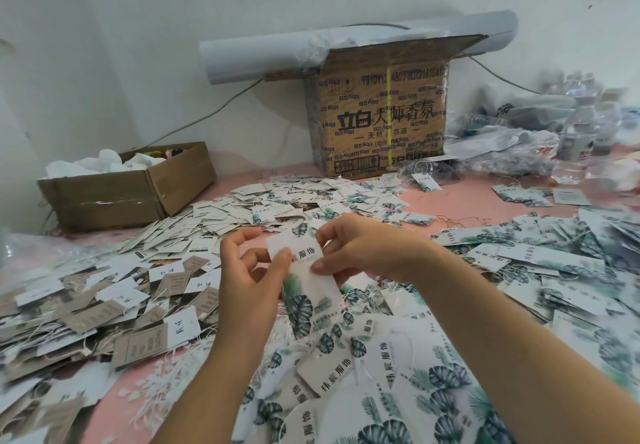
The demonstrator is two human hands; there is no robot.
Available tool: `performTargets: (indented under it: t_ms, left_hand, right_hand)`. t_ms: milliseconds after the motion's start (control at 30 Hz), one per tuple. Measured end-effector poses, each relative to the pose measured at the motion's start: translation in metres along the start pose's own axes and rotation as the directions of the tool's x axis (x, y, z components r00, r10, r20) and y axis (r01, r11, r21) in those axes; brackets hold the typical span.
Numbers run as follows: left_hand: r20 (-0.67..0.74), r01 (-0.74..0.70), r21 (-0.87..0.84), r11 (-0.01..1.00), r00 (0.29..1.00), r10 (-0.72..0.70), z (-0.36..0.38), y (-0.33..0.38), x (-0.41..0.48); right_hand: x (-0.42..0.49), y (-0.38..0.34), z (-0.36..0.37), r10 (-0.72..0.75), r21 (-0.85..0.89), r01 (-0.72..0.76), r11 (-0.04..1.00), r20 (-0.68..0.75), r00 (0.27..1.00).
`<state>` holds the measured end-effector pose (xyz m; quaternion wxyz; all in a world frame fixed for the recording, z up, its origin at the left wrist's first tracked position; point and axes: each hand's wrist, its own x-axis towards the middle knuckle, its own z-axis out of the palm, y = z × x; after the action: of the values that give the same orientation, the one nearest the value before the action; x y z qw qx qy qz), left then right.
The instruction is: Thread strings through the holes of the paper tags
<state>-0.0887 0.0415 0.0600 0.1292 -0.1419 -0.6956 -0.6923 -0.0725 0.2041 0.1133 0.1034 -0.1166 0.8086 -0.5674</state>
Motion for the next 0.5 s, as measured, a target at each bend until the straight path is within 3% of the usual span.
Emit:
performTargets:
  t_ms: [167, 300, 400, 500]
  left_hand:
    - [-0.046, 0.131, 0.051, 0.990, 0.991, -0.129, -0.005, -0.005, 0.002]
    - [0.056, 0.169, 0.225, 0.960, 0.981, -0.186, -0.011, -0.007, 0.004]
    - [0.206, 0.084, 0.478, 0.875, 0.957, -0.205, -0.015, -0.010, 0.005]
    - [0.297, -0.070, 0.696, 0.715, 0.934, -0.198, -0.019, -0.012, 0.008]
  right_hand:
    - [-0.011, 0.001, -0.011, 0.114, -0.159, -0.082, 0.984, 0.199, 0.973]
    - [-0.015, -0.002, -0.013, 0.135, -0.264, -0.063, 0.962, 0.266, 0.954]
    - [-0.013, -0.003, -0.012, 0.154, -0.345, -0.048, 0.937, 0.286, 0.946]
    - [-0.011, 0.000, -0.010, 0.188, -0.404, -0.054, 0.913, 0.299, 0.936]
